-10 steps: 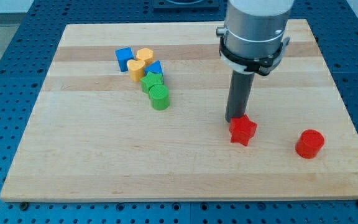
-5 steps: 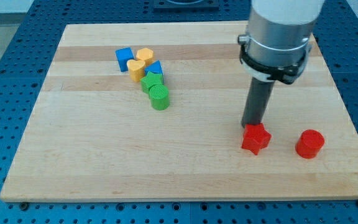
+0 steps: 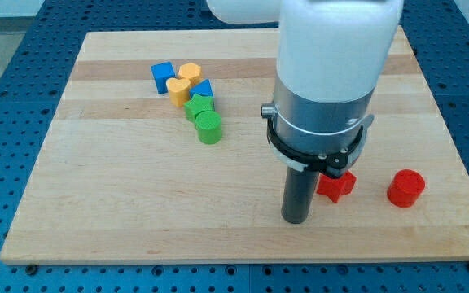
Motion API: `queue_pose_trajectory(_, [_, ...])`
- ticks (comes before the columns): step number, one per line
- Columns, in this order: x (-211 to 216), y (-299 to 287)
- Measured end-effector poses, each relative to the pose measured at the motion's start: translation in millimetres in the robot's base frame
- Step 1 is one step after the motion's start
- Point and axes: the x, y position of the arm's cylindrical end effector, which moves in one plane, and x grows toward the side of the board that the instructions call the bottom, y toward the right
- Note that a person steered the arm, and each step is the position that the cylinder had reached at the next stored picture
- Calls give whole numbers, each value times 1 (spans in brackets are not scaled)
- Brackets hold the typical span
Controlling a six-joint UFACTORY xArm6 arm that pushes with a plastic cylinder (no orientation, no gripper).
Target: Push the red star closer to the red circle
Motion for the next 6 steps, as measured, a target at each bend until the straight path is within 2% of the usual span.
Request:
queue_pose_trajectory(1, [-28,0])
queue_pose_trajectory(5, [-29,76])
queue_pose_trajectory(6, [-29,76])
